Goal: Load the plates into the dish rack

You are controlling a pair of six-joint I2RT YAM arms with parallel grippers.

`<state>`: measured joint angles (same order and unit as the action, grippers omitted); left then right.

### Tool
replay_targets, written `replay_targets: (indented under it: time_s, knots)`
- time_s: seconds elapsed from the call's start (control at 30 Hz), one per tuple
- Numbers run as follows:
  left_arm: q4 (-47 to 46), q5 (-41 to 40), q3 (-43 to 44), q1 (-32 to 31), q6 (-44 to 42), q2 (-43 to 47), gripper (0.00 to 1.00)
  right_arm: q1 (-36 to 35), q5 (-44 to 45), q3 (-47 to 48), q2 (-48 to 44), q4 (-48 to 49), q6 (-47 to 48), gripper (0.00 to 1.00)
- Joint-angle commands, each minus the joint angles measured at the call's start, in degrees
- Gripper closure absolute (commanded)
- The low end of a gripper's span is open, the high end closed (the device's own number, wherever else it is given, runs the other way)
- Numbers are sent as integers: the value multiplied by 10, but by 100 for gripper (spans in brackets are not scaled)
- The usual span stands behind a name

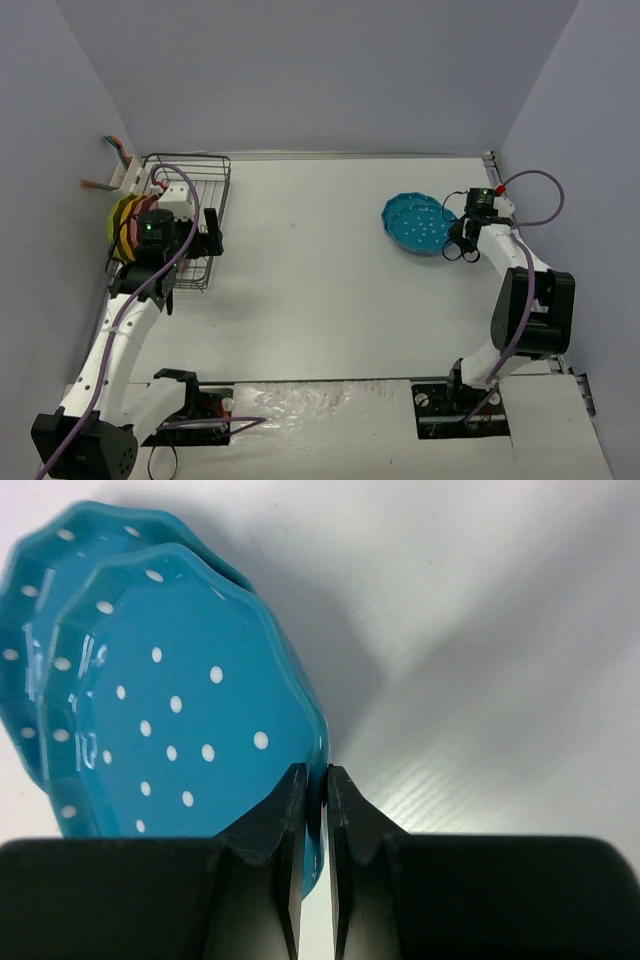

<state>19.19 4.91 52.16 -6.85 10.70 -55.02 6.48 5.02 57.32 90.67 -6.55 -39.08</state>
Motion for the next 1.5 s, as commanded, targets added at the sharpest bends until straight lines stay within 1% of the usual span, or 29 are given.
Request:
replay_targets:
  time_s: [0.0,0.13,0.23,0.33,0.47,0.8,0.97,1.1,1.3,1.47]
  knots:
    - [-33,2,25,-4,-3,-2,10,15,-42,-13,-39,52,-4,100]
    - [-33,-1,25,-4,-4,-3,10,25,-62,-35,-34,83,-4,100]
    - [-33,0,25,-4,-3,-5,10,27,-71,-43,-30,95,-1,98]
    - [-33,0,25,-4,-4,-7,10,30,-77,-51,-27,109,0,89]
    - [-33,1,25,-4,-3,-9,10,36,-91,-57,-24,122,3,86]
    - [-33,0,24,-4,-4,-11,11,44,-103,-66,-17,135,5,85]
    - [-33,4,24,-4,-4,-12,10,46,-115,-72,-22,146,11,72]
    - [-33,3,23,-4,-5,-11,10,48,-129,-76,-22,157,10,60]
    - [-33,3,23,-4,-5,-10,11,50,-155,-89,-16,183,12,38]
    - [-32,3,23,-4,-6,-9,10,54,-182,-108,-11,222,2,30]
